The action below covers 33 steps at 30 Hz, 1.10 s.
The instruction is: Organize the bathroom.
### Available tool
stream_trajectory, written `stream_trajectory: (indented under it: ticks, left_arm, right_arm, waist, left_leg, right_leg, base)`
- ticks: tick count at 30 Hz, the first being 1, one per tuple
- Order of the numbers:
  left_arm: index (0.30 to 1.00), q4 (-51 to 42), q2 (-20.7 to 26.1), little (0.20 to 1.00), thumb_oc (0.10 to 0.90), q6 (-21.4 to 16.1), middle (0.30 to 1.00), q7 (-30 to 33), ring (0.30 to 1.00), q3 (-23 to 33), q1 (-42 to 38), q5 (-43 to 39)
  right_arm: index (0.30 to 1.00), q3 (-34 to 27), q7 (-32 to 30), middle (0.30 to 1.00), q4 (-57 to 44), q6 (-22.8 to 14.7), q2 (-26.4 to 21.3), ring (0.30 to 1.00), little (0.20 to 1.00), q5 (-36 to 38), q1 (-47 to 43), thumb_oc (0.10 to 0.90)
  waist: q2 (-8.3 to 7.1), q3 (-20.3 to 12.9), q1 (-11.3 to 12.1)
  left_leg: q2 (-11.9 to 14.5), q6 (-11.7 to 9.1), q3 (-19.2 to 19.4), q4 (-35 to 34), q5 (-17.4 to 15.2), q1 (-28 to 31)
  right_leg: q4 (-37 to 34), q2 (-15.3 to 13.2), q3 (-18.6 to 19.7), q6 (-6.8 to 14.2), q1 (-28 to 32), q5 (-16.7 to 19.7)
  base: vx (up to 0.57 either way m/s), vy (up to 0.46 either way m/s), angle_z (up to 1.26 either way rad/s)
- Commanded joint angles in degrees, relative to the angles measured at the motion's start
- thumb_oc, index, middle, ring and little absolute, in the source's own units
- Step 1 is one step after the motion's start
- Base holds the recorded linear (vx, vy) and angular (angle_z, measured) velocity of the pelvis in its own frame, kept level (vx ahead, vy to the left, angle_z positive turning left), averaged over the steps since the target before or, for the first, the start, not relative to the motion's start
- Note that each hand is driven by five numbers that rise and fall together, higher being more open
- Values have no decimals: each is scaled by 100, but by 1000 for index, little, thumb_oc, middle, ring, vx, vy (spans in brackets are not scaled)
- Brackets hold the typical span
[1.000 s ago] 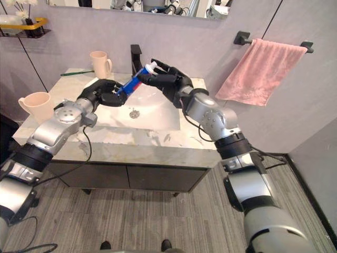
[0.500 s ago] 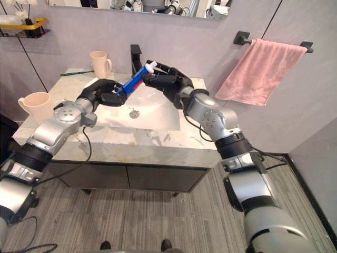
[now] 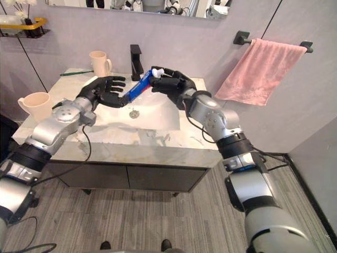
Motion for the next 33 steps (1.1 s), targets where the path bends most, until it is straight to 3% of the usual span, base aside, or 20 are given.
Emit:
stream_trajectory:
  ticks: [1, 10, 14, 17, 21, 28, 33]
  left_arm:
    - [900, 160, 131, 900, 800, -852, 900, 223, 900, 97, -808, -192]
    - [900, 177, 333, 900, 800, -1118, 900, 610, 900, 312, -1003, -676]
    - [900, 210, 487, 900, 800, -1123, 900, 1205, 900, 487, -1034, -649]
    - [900, 408, 795, 900, 800, -1602, 900, 2212, 900, 762, -1057, -91]
    - [900, 731, 1446, 900, 800, -2083, 900, 2956, 900, 1105, -1267, 200]
    - [900, 632, 2336, 900, 800, -1949, 900, 3586, 900, 1498, -1234, 771]
    - [900, 653, 2689, 900, 800, -1900, 900, 4356, 900, 2352, -436, 785]
  right_arm:
    - [300, -82, 230, 300, 6, -665, -214, 300, 300, 163, -637, 400]
    - [300, -75, 151, 300, 182, -781, -353, 300, 300, 108, -696, 400]
    - [300, -106, 74, 300, 274, -935, -489, 300, 300, 50, -765, 400]
    - [300, -182, 0, 300, 255, -979, -619, 300, 300, 23, -759, 400]
    - [300, -195, -57, 300, 304, -960, -843, 300, 300, 105, -815, 400]
    - [300, -397, -70, 300, 191, -843, -1211, 300, 300, 254, -668, 400]
    - [300, -718, 99, 300, 71, -839, -1431, 300, 300, 190, -339, 400]
  waist:
    - [205, -1110, 104]
    - [226, -1130, 141]
    - [218, -1147, 181]
    - [203, -1185, 232]
    - [208, -1240, 304]
    - [209, -1298, 433]
    - [182, -1276, 570]
  left_leg:
    - [419, 20, 233, -4, -131, 255]
    - [424, -2, 223, -4, -126, 261]
    - [422, -7, 196, -4, -124, 274]
    - [418, -16, 162, -4, -127, 269]
    - [417, -31, 116, -4, -124, 264]
    - [428, -62, 45, -4, -96, 218]
    - [438, -80, -48, -4, -72, 186]
  right_leg:
    - [-43, -105, 82, 139, -75, -167]
    - [-43, -118, 19, 135, -50, -180]
    - [-43, -115, 2, 132, -30, -188]
    - [-43, -117, -35, 125, -17, -205]
    - [-43, -132, -133, 111, 8, -223]
    - [-43, -161, -313, 107, 23, -251]
    - [-43, -181, -464, 91, 49, -282]
  base:
    - [0, 0, 0]
    - [0, 0, 0]
    - [0, 0, 0]
    - [0, 0, 0]
    - [7, 4, 4]
    - [-2, 2, 9]
    - [-23, -9, 13]
